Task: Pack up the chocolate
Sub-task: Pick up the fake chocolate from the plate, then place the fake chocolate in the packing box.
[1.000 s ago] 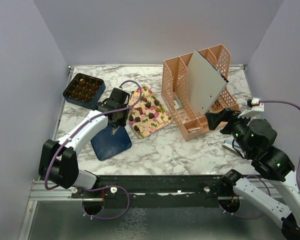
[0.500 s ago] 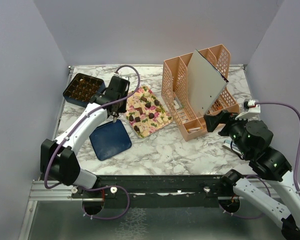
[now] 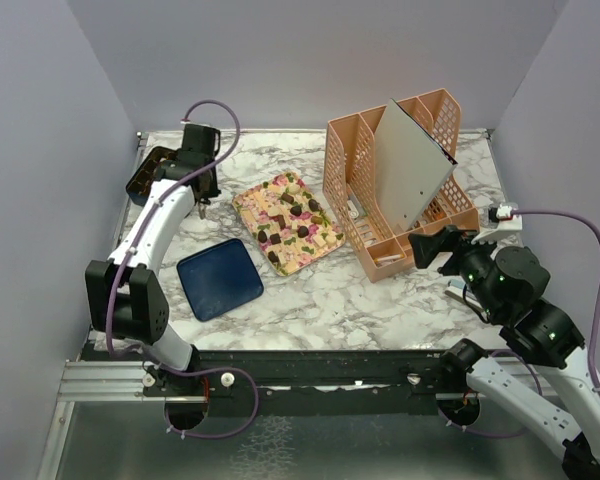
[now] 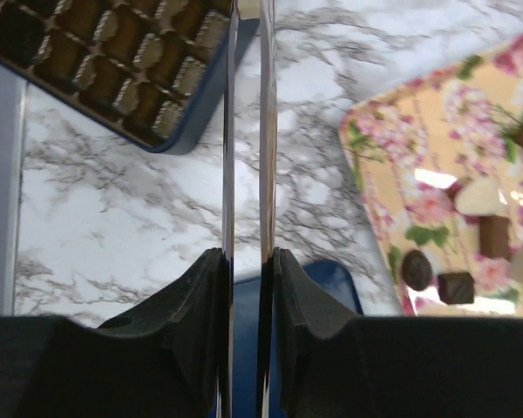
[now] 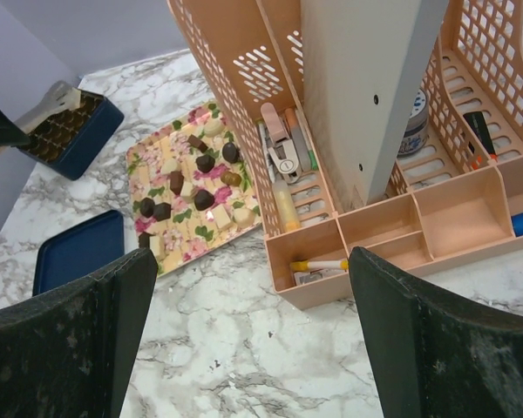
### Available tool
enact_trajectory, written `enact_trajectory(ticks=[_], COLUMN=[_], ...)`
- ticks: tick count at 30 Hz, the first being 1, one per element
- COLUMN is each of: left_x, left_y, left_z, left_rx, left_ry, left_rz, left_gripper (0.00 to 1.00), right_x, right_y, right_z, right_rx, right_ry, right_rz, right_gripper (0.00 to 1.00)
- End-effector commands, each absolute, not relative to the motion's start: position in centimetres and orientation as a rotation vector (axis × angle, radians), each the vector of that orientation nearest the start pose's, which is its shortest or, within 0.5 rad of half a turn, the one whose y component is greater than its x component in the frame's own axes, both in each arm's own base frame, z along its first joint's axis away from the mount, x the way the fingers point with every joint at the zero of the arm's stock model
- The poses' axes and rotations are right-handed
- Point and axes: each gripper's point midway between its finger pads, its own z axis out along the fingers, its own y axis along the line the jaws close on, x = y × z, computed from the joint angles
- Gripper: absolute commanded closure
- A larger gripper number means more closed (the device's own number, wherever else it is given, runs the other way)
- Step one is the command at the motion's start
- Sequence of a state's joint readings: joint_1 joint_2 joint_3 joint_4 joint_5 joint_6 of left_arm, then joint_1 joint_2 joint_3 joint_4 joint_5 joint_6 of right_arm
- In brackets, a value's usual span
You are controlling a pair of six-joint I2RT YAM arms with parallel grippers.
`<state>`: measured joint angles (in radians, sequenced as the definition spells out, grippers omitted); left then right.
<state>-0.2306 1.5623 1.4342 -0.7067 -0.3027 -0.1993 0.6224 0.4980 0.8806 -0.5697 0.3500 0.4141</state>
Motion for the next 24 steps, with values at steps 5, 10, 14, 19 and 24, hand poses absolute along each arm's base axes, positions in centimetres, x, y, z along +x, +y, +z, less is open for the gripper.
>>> enact_trajectory(ticks=[5, 10, 14, 19, 24], left_x=[43.3, 44.6, 45.5, 46.3, 47.2], left_y=[0.1, 1.4, 2.5, 2.4, 2.9], left_z=[20.7, 20.2, 19.2, 18.8, 18.4], left_rx=[-0.275, -0.315, -0.329, -0.34, -0.341], left_ry=[2.329, 2.336, 2.354, 2.341, 2.33], left_rz=[0.179, 0.191, 0.208, 0.171, 0.179], left_gripper=[0.69, 0.69, 0.69, 0.68, 0.68], right_x=[21.4, 21.1, 20.7, 20.4, 20.1], right_y=[10.2, 10.8, 10.7, 10.7, 10.9], right_z=[30.4, 30.3, 30.4, 31.0, 31.1], right_rx=[0.03, 0.023, 0.027, 0.029, 0.021], right_ry=[1.758, 1.764, 1.762, 1.742, 1.748], right_rz=[0.449, 0.495, 0.511, 0.529, 0.544], right_gripper=[0.03, 0.03, 0.03, 0.03, 0.03])
